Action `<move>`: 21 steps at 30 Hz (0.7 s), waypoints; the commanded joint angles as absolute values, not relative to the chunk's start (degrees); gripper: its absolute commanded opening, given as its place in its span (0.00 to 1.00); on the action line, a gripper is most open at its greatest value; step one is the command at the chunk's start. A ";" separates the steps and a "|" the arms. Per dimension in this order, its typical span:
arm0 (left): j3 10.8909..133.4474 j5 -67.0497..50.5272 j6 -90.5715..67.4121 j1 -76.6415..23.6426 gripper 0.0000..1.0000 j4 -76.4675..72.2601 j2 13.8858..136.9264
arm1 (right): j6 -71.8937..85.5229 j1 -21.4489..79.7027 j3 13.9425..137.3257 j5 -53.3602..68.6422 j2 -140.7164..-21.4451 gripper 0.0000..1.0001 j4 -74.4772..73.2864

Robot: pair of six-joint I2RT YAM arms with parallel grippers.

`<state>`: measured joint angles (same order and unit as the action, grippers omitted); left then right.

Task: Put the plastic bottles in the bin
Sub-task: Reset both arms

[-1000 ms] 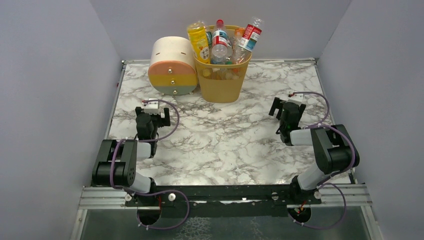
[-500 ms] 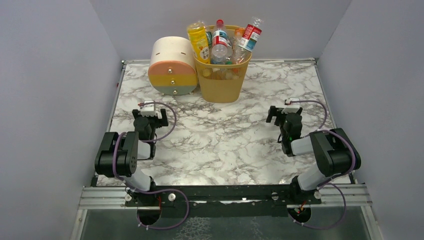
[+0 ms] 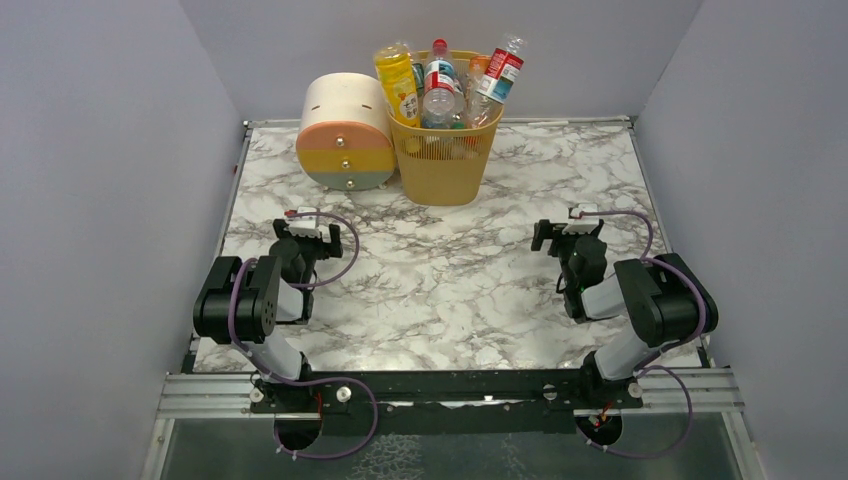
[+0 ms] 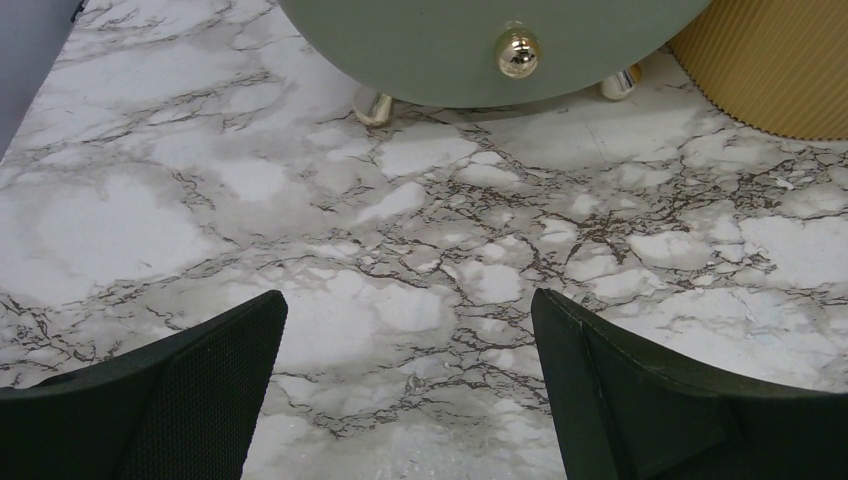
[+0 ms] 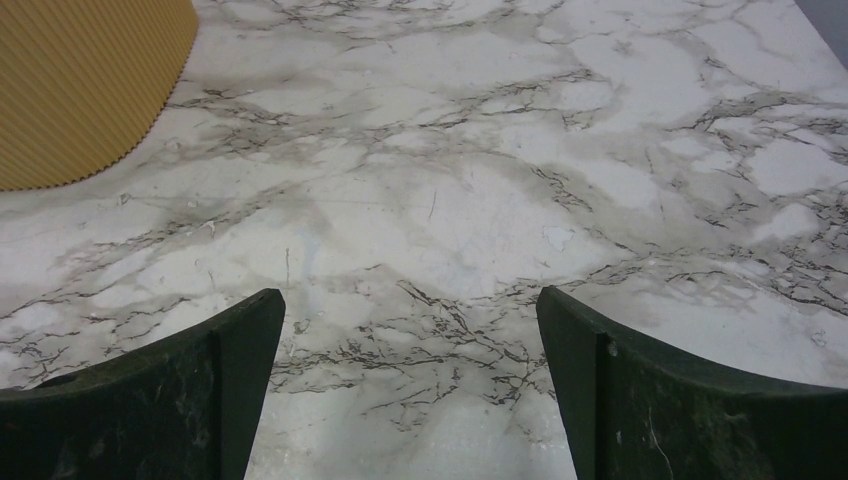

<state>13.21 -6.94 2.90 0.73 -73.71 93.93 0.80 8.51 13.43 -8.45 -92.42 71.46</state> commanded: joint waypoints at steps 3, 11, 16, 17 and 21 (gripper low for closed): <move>13.82 -7.65 3.16 0.62 0.99 -75.93 94.06 | -0.13 8.26 13.50 -7.38 -92.93 0.99 74.80; 14.07 -7.34 3.25 0.30 0.99 -75.60 94.16 | -0.18 8.25 13.44 -7.29 -92.84 0.99 75.07; 14.12 -7.21 3.34 0.22 0.99 -75.41 94.07 | -0.15 8.25 13.45 -7.29 -92.89 0.99 75.06; 14.15 -7.21 3.34 0.23 0.99 -75.41 94.05 | -0.16 8.26 13.45 -7.29 -92.84 0.99 75.06; 14.84 -5.60 3.78 -0.50 0.99 -74.13 94.19 | -0.18 8.26 13.45 -7.29 -92.90 0.99 75.10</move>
